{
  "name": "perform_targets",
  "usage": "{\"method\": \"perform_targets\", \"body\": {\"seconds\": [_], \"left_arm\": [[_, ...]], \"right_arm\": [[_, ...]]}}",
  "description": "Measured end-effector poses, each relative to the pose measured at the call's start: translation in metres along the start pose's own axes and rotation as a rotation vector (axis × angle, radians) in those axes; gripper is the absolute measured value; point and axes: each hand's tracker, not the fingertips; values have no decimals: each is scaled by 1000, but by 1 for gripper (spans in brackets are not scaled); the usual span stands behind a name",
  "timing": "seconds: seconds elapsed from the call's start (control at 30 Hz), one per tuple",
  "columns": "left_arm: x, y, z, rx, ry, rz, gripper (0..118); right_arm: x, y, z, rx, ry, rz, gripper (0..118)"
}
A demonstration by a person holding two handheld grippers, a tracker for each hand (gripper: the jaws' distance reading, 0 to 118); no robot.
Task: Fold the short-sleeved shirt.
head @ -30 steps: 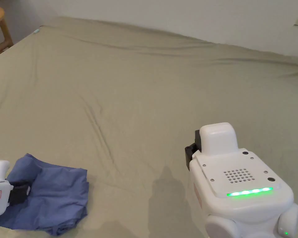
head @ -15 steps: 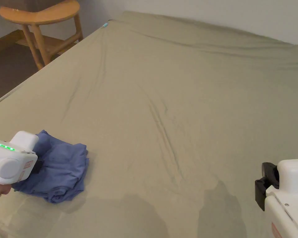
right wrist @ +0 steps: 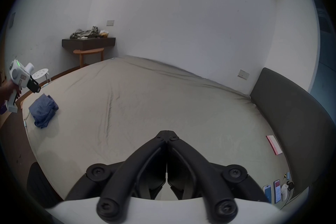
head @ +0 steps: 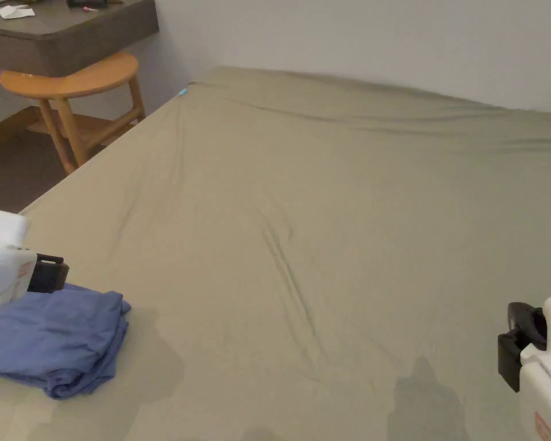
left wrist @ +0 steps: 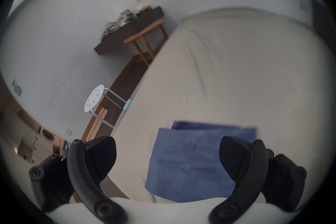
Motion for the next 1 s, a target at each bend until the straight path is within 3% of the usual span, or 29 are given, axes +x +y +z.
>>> {"method": "perform_targets", "body": {"seconds": [0.27,0.43,0.57,0.77,0.8,0.93,1.0], "left_arm": [[74,59,198,643,-231,211,117],[137,57,299,834,-388,331,118],[194,39,346,875,-416,339,118],[267,6,380,959,-404,150,113],[276,-1,383,974,-386,125,105],[299,-22,386,1015,-380,53,19],[304,-29,380,973,-427,47,10]], "right_arm": [[65,30,65,180,-109,-33,2],[95,45,106,281,-176,-6,2],[104,48,131,333,-207,19,2],[103,34,145,373,-241,37,2],[102,30,146,376,-240,36,2],[99,16,143,376,-235,32,2],[97,9,139,371,-222,36,2]]}}
